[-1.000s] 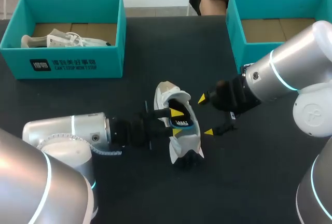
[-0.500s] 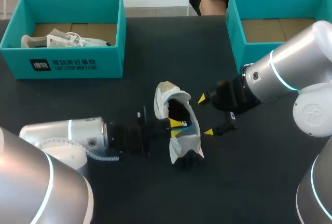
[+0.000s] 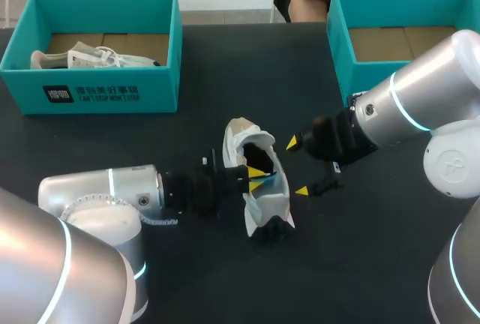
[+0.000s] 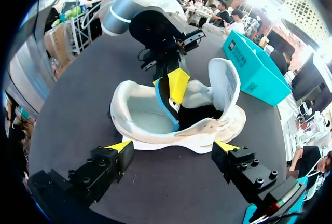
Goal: Take the shoe out of the shoebox, open the shoe tongue, remove and reinsert the insole, then place the shoe into the shoebox
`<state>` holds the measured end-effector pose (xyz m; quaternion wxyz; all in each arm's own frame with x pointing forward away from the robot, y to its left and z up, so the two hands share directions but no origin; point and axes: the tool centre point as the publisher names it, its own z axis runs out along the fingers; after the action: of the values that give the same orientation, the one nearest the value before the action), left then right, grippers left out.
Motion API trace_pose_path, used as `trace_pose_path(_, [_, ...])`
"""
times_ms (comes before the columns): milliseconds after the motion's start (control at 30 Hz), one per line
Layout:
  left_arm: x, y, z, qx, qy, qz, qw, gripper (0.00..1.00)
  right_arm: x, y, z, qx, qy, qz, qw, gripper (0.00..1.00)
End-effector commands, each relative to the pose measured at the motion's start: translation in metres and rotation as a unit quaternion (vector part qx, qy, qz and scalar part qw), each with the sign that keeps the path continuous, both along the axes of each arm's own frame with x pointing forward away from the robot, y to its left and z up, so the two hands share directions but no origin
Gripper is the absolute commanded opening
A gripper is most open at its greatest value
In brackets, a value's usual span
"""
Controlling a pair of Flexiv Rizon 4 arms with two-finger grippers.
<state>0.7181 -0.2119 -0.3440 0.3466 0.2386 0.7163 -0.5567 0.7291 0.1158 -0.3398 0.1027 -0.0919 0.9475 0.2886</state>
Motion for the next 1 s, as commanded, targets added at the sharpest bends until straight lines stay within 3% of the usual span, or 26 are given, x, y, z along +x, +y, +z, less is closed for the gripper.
trace_pose_path(33, [-0.001,0.002,0.001,0.000,0.004,0.003,1.000,0.00,-0.001,0.001,-0.001,0.000,-0.001,-0.001,1.000,1.00])
trace_pose_path(133, [-0.003,0.002,0.004,-0.005,0.005,0.002,1.000,0.10,-0.001,0.001,-0.001,0.000,-0.001,-0.001,1.000,1.00])
trace_pose_path(233, [-0.007,0.001,0.008,-0.010,0.006,0.000,1.000,0.35,-0.001,0.001,-0.001,0.000,-0.001,-0.001,1.000,1.00])
trace_pose_path(400, [-0.010,0.000,0.017,-0.020,0.006,-0.002,1.000,0.51,-0.001,0.001,-0.001,0.000,-0.001,-0.001,1.000,1.00])
trace_pose_path(467, [-0.011,0.000,0.022,-0.026,0.005,-0.003,1.000,0.65,-0.001,0.001,-0.001,0.000,-0.001,-0.001,1.000,1.00])
trace_pose_path(567, [-0.012,0.000,0.030,-0.035,0.002,-0.004,0.999,0.78,-0.001,0.001,-0.001,0.000,-0.001,-0.001,1.000,1.00])
trace_pose_path(1000, [-0.021,0.004,0.066,-0.070,-0.011,-0.018,0.997,0.82,-0.001,0.001,-0.001,0.000,-0.001,-0.001,1.000,1.00])
